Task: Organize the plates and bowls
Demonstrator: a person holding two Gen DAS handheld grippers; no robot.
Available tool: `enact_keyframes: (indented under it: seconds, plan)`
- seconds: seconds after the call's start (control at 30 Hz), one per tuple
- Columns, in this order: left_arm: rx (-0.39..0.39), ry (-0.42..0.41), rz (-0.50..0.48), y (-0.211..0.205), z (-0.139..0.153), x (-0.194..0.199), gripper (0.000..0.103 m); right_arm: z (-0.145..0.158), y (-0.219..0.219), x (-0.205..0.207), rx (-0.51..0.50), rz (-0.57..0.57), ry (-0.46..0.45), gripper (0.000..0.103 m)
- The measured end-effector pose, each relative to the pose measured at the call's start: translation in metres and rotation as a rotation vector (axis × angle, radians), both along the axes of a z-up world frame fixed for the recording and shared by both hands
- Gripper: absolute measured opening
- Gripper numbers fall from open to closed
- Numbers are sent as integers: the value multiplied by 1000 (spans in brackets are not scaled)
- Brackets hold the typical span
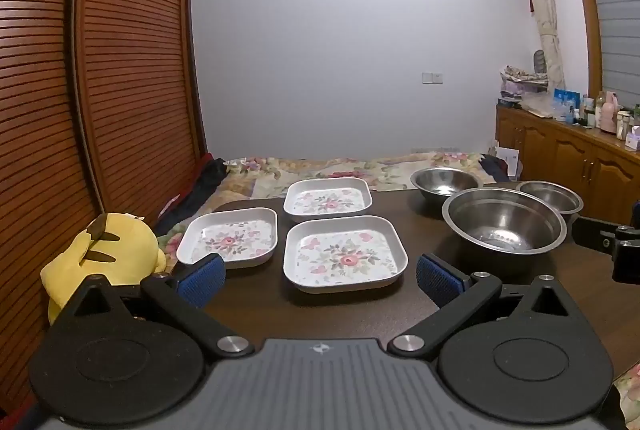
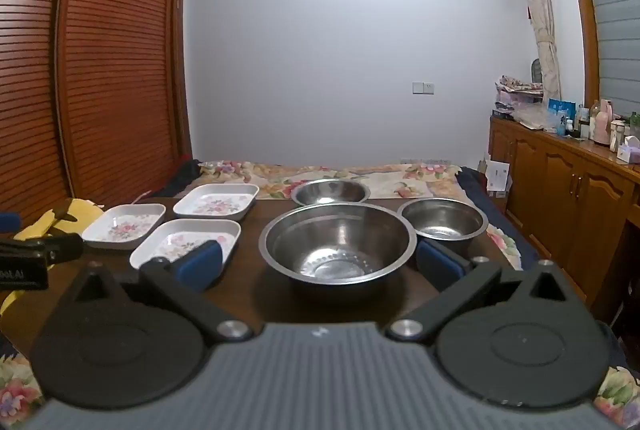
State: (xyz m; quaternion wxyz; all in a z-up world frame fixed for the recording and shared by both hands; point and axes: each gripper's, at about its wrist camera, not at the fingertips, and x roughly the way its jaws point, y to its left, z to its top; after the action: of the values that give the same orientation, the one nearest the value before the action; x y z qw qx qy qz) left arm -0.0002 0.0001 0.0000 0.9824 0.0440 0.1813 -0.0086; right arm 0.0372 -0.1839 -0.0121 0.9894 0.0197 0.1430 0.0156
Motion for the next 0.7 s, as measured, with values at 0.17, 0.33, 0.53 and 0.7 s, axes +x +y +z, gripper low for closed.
enact_keyframes:
  seconds: [0.17, 0.33, 0.53, 0.7]
  plan:
    - [0, 1, 0, 0, 0, 0, 103, -1, 1, 0, -5, -4, -6, 103]
    - [0, 2, 0, 0, 0, 0, 103, 5, -2, -3, -5, 1, -3, 103]
    - [0, 1, 1, 0, 0, 0, 103, -2, 0, 1, -12, -3, 0, 103]
    - [0, 0, 1, 0, 0, 0, 103, -3, 0, 1, -12, -5, 0, 103]
